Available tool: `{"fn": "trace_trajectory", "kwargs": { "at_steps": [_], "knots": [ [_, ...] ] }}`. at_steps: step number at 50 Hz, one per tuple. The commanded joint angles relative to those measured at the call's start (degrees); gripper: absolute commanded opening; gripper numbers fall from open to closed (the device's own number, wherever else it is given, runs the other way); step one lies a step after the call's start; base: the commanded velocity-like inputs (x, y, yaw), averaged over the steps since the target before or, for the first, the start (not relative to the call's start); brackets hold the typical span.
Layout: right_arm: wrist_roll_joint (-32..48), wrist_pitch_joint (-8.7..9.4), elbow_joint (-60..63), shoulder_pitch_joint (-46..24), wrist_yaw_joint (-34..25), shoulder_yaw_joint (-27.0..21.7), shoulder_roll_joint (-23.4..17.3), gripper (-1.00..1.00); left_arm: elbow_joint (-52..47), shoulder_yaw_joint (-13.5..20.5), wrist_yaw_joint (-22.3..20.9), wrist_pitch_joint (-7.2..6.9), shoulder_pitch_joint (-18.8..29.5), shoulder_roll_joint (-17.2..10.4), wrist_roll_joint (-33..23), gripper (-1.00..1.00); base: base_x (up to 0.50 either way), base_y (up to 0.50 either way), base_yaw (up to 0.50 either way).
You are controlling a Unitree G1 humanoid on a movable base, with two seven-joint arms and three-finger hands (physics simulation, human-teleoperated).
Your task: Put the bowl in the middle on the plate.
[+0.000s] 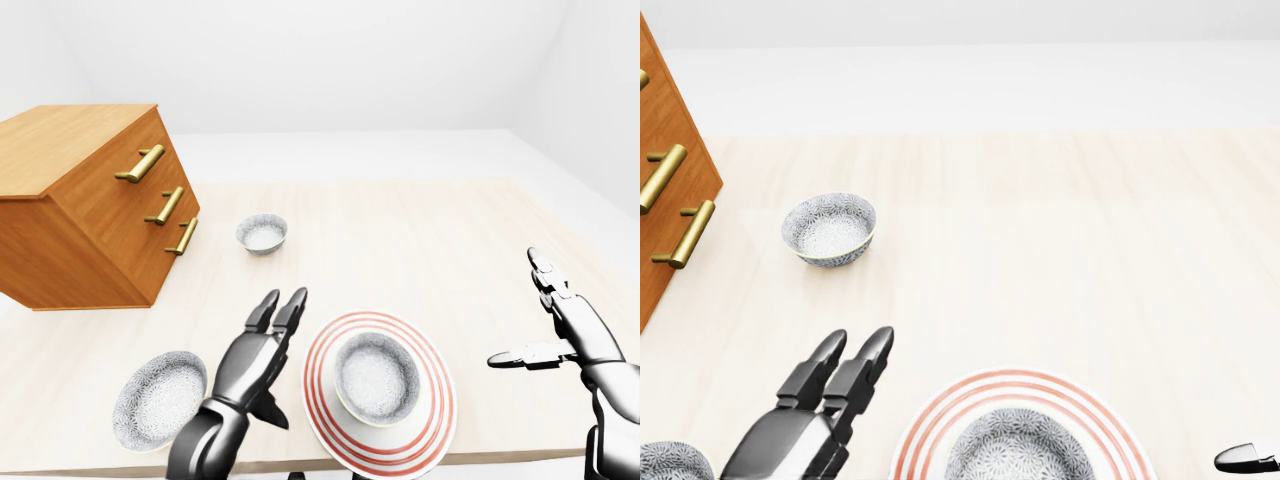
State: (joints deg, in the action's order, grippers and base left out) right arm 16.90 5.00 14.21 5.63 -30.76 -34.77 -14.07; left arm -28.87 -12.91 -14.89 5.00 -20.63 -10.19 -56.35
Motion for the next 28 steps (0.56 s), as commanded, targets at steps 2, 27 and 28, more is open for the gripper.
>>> {"fn": "trace_trajectory", "kwargs": {
  "at_steps": [2, 27, 28],
  "knots": [
    [0.26, 0.0, -0.1, -0.18, 0.14, 0.08, -0.08, 1.0, -12.65, 39.36, -25.11, 0.0, -1.55, 5.45, 34.18, 1.0, 0.0, 0.0, 0.0],
    [0.61, 0.0, -0.08, 0.04, 0.38, 0.24, -0.03, 1.0, 48.78, 102.91, -25.11, -10.0, 4.06, -37.95, 99.81, 1.0, 0.0, 0.0, 0.0],
    [0.63, 0.0, -0.19, 0.08, 0.41, 0.23, 0.01, 1.0, 49.06, 102.91, -25.11, -10.0, 3.96, -37.16, 100.86, 1.0, 0.0, 0.0, 0.0]
  ]
}}
